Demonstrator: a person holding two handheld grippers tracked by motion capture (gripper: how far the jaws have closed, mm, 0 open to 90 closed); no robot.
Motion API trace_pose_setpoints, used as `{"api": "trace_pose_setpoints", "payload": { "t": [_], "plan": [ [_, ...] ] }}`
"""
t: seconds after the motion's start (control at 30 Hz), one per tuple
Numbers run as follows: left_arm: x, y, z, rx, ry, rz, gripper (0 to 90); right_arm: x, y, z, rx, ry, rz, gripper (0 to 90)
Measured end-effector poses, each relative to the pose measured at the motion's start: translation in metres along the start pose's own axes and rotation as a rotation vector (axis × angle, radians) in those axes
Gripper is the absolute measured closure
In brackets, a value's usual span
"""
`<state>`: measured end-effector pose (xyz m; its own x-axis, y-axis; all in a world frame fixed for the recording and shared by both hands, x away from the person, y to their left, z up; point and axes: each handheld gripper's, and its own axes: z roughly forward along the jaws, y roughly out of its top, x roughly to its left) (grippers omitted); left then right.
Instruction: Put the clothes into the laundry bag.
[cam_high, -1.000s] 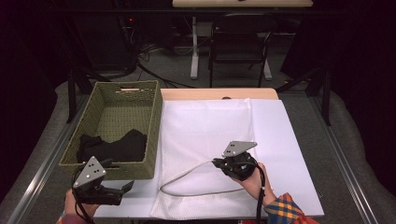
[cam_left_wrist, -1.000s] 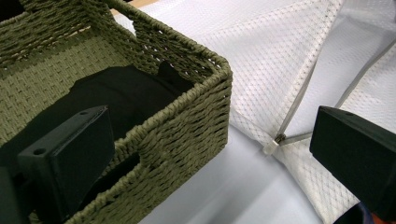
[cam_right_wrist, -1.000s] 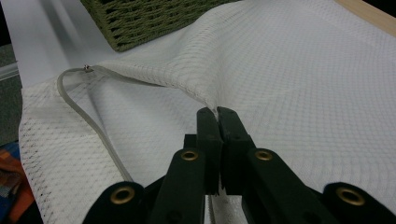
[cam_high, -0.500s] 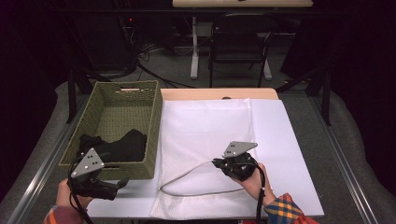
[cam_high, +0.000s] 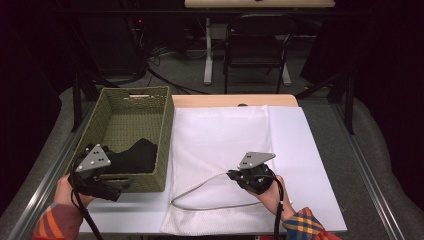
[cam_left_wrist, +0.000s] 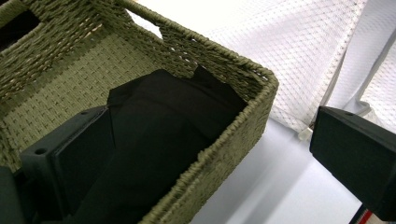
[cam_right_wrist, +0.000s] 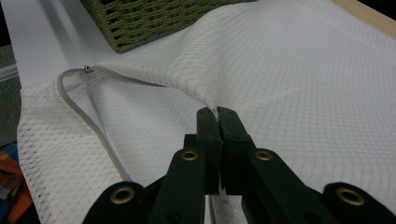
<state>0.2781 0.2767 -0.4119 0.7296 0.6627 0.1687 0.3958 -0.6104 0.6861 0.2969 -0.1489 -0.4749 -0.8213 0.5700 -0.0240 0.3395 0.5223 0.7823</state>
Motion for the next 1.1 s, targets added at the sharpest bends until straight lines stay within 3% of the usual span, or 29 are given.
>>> {"api": "trace_pose_setpoints", "payload": {
  "t": [0.1,0.3,0.67,1.1],
  "plan": [
    [0.008,0.005,0.002,0.025,-0.006,0.001,0.0,0.0,0.0,0.0,0.001,-0.001,-0.001,88.6],
    [0.023,0.018,0.006,0.083,-0.016,0.049,0.0,0.001,0.0,0.002,0.004,-0.001,-0.003,88.6],
    [0.041,0.034,0.018,0.146,-0.014,0.078,0.0,0.001,-0.001,0.002,0.007,-0.001,-0.004,88.6],
    [0.072,0.045,0.049,0.351,-0.029,0.167,0.0,0.001,-0.001,0.002,0.008,0.0,-0.002,88.6]
  ]
}}
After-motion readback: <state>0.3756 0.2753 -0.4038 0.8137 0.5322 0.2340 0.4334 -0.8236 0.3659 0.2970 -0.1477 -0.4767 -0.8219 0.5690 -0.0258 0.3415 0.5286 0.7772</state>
